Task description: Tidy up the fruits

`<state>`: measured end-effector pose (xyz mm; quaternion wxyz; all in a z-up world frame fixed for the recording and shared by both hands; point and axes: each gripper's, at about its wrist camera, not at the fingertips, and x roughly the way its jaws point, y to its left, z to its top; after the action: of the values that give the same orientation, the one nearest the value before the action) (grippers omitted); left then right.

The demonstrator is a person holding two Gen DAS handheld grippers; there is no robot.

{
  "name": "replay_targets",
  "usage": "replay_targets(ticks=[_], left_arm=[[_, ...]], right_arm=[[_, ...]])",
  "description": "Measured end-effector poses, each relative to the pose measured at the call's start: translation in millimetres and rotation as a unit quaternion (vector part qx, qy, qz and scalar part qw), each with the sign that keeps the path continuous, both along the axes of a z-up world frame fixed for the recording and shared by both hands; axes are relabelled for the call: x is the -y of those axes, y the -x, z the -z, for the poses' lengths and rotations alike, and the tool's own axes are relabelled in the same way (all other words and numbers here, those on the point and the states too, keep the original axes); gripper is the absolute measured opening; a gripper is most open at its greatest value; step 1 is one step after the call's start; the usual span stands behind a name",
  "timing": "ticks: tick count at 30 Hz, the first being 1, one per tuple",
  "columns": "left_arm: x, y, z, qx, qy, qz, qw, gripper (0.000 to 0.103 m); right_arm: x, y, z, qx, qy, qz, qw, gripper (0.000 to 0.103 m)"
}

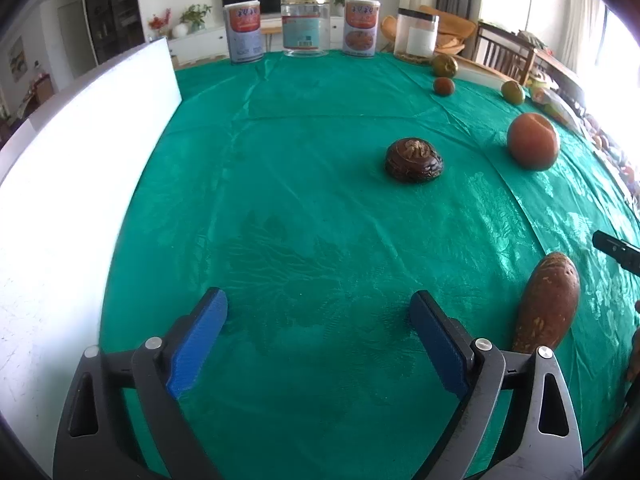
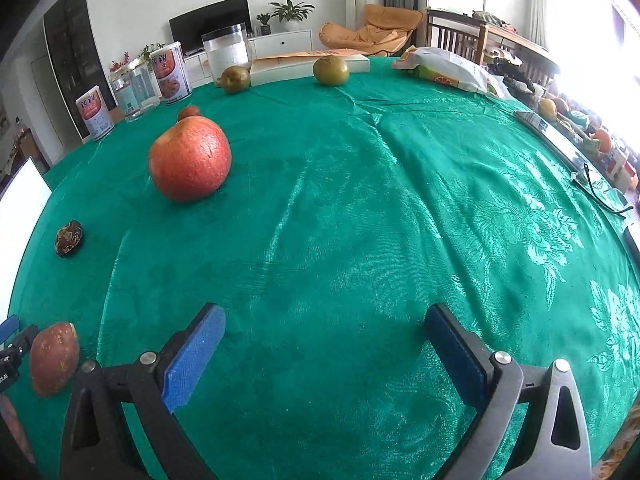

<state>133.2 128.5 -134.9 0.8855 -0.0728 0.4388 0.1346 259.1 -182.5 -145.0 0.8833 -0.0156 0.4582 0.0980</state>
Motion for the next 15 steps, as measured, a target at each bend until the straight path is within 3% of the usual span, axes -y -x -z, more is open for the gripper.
replay_targets(ticks=[15], left_arm=[[1.2, -1.0, 0.7, -0.001, -0.001, 0.002, 1.0000, 0.097]], right_arm=[[-4.5, -1.0, 2.5, -0.005, 0.014, -0.005, 1.000, 0.102]])
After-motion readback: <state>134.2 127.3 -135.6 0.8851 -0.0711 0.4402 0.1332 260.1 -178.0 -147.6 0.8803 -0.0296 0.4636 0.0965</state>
